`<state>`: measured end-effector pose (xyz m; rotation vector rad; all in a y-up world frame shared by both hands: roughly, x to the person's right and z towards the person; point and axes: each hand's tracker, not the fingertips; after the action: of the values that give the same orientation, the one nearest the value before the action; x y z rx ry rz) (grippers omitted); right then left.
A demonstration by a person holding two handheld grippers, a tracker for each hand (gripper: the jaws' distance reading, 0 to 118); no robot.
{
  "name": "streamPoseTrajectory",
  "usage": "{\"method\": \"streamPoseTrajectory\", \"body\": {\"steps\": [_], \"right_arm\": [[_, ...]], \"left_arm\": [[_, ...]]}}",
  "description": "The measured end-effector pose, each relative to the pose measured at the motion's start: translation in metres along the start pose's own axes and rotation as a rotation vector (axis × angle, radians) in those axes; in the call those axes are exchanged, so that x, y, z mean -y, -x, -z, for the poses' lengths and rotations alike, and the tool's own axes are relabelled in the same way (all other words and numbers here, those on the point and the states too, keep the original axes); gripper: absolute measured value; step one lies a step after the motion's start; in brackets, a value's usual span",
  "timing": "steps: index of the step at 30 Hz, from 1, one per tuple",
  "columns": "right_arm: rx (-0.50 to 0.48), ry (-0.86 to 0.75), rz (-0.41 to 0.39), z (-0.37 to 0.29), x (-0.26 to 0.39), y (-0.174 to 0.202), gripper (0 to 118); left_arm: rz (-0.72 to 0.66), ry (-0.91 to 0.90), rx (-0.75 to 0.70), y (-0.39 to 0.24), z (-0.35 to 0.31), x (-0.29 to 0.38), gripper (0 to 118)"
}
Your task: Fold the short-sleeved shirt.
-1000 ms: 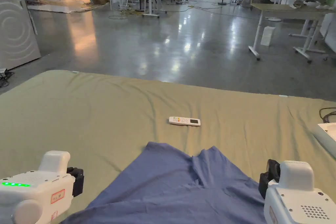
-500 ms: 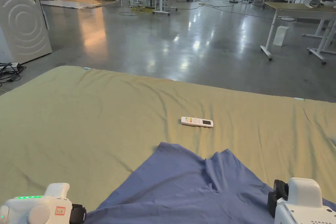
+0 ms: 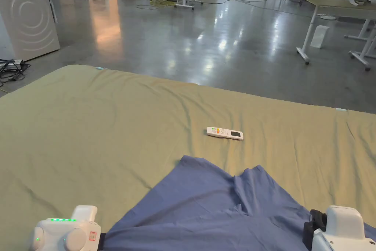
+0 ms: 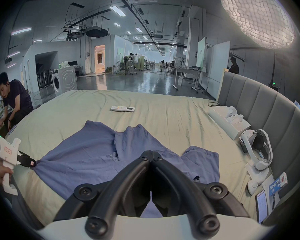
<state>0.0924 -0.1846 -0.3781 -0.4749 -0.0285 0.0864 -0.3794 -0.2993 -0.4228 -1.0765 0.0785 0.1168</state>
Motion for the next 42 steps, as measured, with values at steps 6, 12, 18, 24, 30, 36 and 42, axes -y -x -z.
{"method": "streamPoseTrajectory", "body": {"steps": [6, 12, 18, 24, 30, 36, 42], "right_arm": [[-0.011, 0.016, 0.001, -0.001, -0.002, -0.002, 0], [-0.006, 0.035, -0.022, 0.013, -0.006, -0.011, 0], [-0.006, 0.103, -0.039, 0.053, -0.021, -0.025, 0], [-0.024, 0.322, -0.060, 0.136, -0.030, -0.051, 27], [-0.040, 0.500, -0.042, 0.212, -0.021, -0.072, 54], [-0.088, 0.636, -0.006, 0.265, -0.002, -0.075, 55], [-0.087, 0.652, -0.050, 0.274, 0.005, -0.062, 30]], "left_arm": [[-0.007, -0.047, 0.033, 0.008, -0.007, 0.005, 6], [-0.059, -0.175, 0.123, 0.024, -0.051, 0.001, 6], [-0.030, -0.224, 0.135, 0.017, -0.078, -0.006, 6], [0.000, -0.246, 0.130, 0.007, -0.081, -0.012, 6], [-0.005, -0.230, 0.121, 0.006, -0.077, -0.012, 6], [-0.037, -0.210, 0.125, 0.004, -0.074, -0.013, 6], [-0.050, -0.205, 0.116, 0.000, -0.071, -0.015, 6]]}}
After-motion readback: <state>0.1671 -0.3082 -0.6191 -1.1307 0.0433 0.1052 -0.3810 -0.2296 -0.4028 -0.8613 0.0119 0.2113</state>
